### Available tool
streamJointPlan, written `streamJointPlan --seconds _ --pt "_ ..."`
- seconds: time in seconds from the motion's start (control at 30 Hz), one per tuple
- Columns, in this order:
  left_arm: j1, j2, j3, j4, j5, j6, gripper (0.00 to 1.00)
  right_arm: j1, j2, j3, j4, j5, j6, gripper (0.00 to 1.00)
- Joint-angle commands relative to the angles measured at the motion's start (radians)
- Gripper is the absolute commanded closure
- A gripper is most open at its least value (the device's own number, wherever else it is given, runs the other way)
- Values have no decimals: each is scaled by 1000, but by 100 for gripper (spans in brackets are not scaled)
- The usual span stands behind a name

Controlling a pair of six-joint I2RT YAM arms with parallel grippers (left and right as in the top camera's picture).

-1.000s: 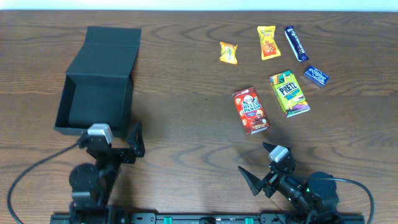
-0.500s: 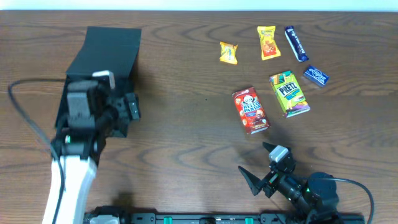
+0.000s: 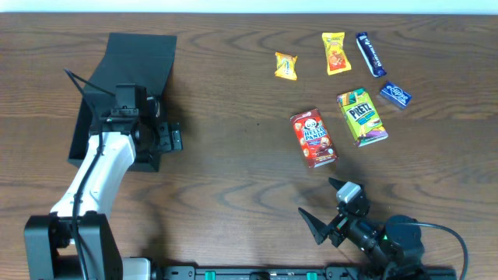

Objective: Pack container
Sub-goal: 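Hook the left gripper over the black box's near wall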

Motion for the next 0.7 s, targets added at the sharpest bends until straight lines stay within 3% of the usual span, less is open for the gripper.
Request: streamJointPlan --seconds 0.0,0.17,0.2,0.3,0.4,0.53,0.67 --pt "-2 20 16 23 -15 14 5 -5 -5 -3 -1 -1 -4 1" --pt "-2 40 16 60 -21 14 3 -5 -5 -3 0 -1 -4 1" --pt "-2 41 16 66 -29 14 6 -5 -5 -3 -1 -1 -4 1" --pt "-3 42 16 84 -31 14 46 -5 -5 -3 -1 -1 -4 1" --pt "-3 42 16 96 -31 14 67 -5 -5 -3 -1 -1 -4 1" --pt "-3 45 16 112 -69 13 85 -5 -5 -3 0 -1 -4 0" --pt "-3 49 16 112 -114 14 94 -5 -5 -3 -1 -1 -4 1"
